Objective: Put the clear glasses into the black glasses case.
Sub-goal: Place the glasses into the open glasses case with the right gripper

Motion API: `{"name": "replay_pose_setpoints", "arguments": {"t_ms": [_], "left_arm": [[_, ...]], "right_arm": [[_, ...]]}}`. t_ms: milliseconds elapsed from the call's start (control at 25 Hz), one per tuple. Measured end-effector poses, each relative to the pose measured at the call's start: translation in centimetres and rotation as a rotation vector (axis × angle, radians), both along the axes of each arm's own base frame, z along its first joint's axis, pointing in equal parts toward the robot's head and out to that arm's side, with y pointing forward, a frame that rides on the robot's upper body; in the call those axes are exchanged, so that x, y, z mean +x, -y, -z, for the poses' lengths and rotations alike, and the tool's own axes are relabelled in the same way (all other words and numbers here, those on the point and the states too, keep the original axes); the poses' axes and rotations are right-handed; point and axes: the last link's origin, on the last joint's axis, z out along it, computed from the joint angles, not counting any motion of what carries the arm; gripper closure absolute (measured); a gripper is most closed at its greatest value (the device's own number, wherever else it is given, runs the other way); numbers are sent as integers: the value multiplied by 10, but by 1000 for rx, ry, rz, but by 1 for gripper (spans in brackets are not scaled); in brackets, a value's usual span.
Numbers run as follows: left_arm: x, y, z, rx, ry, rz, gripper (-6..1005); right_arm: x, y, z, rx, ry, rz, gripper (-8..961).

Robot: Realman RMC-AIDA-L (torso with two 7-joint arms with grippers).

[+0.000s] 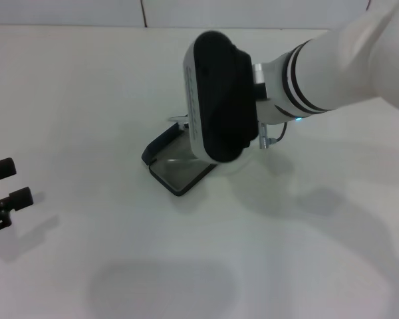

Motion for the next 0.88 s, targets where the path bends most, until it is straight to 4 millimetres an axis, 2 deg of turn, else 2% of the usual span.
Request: {"name": "replay_pose_setpoints", "arguments": {"t_ms": [320, 880], "left_arm": [[-1, 1, 1, 0, 3, -5, 429], [-1, 0, 0, 2, 2, -5, 429]], "right_arm": [[4, 4, -1, 29, 121, -112, 830], [8, 8, 3, 12, 123, -191, 823]]}}
